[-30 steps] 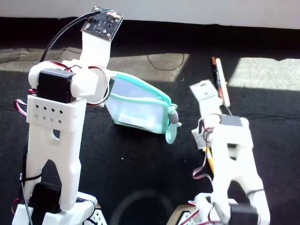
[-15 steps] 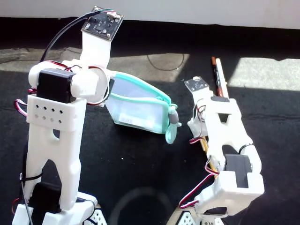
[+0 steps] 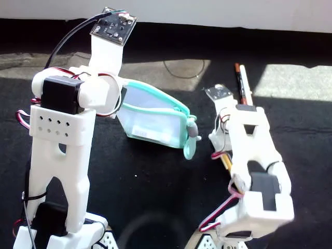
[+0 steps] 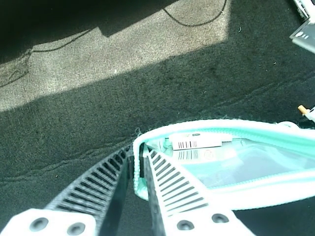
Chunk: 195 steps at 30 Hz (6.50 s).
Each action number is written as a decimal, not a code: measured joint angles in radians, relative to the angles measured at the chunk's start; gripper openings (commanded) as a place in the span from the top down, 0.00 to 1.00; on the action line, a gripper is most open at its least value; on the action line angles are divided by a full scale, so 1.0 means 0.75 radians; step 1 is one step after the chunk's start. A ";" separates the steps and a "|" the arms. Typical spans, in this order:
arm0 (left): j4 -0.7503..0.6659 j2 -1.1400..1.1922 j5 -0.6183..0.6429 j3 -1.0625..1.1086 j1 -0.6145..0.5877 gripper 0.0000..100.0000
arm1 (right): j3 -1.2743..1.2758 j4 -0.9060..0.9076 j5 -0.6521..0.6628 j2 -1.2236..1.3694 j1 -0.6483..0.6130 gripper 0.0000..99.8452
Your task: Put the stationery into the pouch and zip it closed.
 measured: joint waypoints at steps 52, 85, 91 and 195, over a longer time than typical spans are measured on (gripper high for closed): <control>-0.119 0.000 0.068 0.006 0.113 0.99 | -0.493 -0.473 -0.749 -1.146 -0.614 0.99; -0.119 0.000 0.068 0.006 0.123 0.99 | 0.057 -0.559 -0.749 -1.144 -0.767 0.84; -0.119 0.000 0.068 0.006 0.123 0.99 | -0.276 -0.444 -0.749 -1.144 -0.767 0.84; -0.119 0.000 0.074 0.004 0.149 0.99 | 0.610 -0.190 -0.274 -0.591 0.211 0.99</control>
